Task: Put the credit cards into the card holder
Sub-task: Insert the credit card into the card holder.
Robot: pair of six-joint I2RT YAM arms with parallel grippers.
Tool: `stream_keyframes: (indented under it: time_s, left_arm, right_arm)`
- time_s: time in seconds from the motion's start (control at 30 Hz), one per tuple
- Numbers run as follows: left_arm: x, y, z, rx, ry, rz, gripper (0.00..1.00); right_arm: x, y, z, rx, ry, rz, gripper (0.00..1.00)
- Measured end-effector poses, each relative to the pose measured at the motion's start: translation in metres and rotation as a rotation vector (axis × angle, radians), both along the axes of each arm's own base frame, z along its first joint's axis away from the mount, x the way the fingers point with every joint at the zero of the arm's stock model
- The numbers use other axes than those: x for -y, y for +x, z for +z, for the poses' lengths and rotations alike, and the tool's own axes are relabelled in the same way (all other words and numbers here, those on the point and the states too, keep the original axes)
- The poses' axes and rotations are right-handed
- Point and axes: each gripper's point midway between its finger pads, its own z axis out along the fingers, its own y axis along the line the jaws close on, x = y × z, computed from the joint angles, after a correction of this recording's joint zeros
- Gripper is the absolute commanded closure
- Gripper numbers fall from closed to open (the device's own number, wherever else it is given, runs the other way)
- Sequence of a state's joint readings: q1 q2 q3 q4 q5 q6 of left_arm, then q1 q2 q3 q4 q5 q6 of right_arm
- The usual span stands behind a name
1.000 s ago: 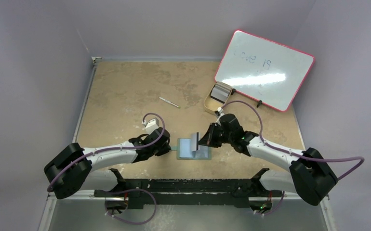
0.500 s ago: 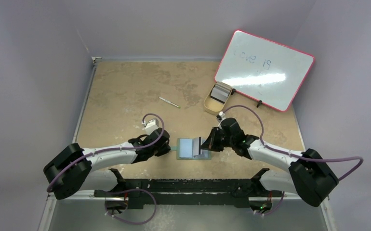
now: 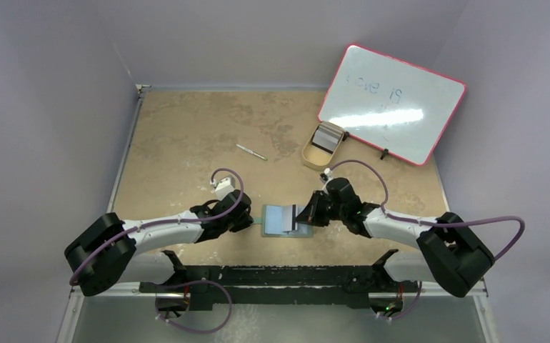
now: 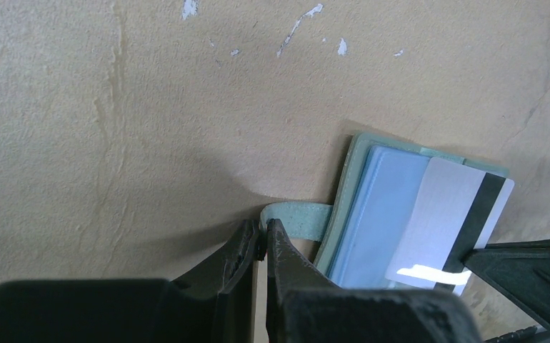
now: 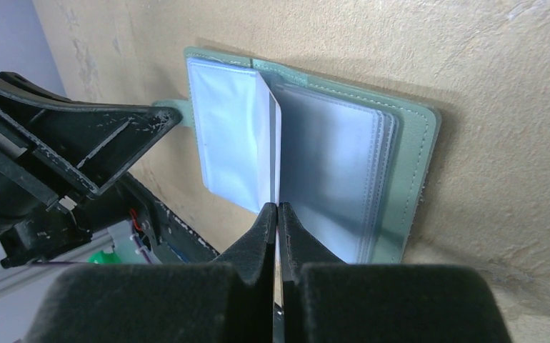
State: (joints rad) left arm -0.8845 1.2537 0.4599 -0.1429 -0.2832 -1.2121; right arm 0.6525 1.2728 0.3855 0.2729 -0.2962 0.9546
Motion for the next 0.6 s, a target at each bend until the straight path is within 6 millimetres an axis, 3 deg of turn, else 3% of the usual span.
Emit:
stream_keyframes:
  time_s: [0.6]
  left_arm:
    - [0.0011, 0.0006, 0.0, 0.002, -0.003, -0.001, 0.95]
  right_arm:
    - [0.003, -0.0085, -0.0039, -0.038, 0.012, -0.013, 1.0]
